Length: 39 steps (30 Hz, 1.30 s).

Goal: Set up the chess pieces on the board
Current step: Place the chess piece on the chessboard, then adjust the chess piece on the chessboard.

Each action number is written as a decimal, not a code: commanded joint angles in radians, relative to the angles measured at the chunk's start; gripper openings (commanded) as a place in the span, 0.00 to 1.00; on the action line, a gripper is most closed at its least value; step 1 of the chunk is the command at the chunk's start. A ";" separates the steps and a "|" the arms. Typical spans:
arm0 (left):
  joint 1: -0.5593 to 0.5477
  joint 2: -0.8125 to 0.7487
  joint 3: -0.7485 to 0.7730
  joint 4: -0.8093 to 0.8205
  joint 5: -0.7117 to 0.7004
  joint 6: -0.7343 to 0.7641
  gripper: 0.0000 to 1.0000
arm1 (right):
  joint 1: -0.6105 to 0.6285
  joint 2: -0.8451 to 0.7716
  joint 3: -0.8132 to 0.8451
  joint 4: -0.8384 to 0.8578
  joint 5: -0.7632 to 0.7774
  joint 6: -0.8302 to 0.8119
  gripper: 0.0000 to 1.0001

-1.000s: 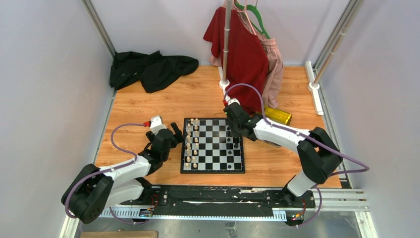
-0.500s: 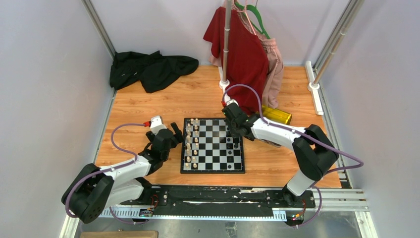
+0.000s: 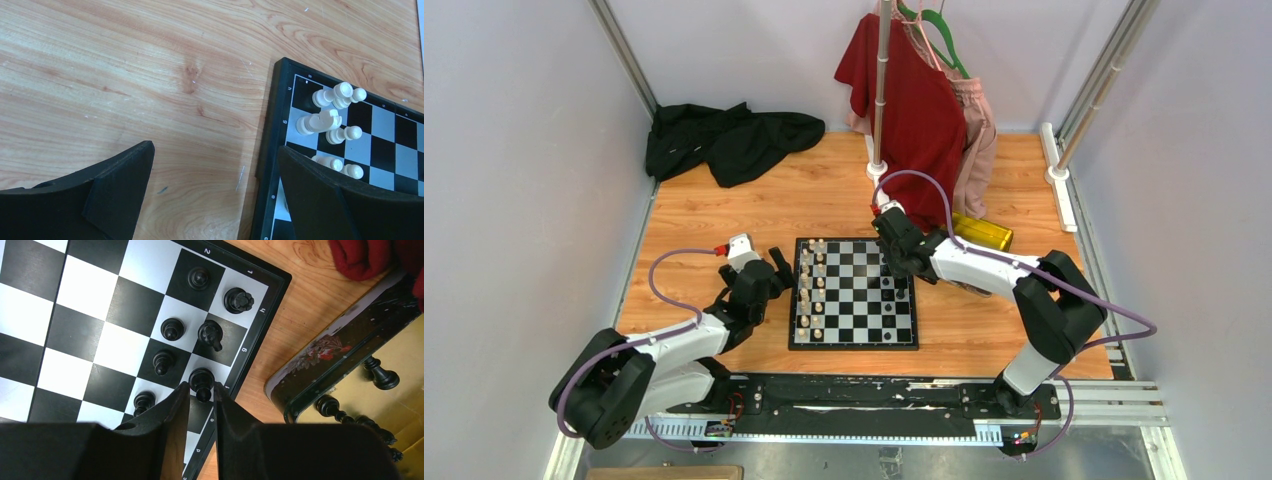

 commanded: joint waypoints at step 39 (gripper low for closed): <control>-0.007 0.035 -0.014 0.057 -0.034 0.000 1.00 | -0.064 0.066 0.149 -0.018 -0.019 -0.094 0.33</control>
